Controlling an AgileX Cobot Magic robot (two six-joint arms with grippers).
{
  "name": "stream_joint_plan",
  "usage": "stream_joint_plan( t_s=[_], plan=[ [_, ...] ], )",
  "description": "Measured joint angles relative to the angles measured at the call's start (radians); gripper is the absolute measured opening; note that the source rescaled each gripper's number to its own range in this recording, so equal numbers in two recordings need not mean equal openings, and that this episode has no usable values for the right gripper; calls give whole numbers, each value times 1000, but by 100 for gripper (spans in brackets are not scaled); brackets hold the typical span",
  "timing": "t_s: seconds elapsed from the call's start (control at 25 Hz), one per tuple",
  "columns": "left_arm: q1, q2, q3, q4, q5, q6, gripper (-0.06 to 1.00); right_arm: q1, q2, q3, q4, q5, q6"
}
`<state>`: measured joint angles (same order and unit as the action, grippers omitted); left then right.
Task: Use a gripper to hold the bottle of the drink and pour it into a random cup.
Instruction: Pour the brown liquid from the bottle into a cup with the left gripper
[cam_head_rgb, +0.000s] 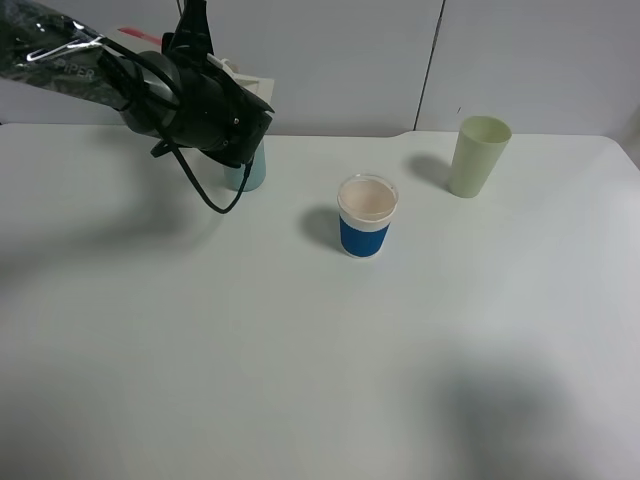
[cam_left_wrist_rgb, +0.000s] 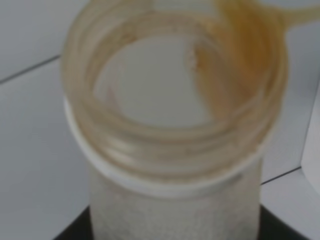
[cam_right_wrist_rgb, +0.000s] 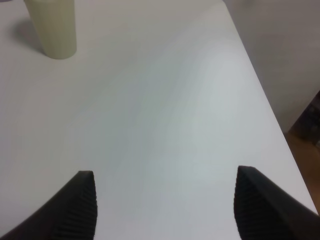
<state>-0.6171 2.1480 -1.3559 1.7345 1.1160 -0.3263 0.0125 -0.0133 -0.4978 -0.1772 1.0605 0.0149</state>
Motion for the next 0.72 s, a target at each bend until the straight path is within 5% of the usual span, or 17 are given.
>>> stream_joint_plan(
  t_s=[0.72],
  plan=[
    [0, 0, 0, 1, 54, 29, 1, 0, 0, 0, 0, 0, 0]
  ],
)
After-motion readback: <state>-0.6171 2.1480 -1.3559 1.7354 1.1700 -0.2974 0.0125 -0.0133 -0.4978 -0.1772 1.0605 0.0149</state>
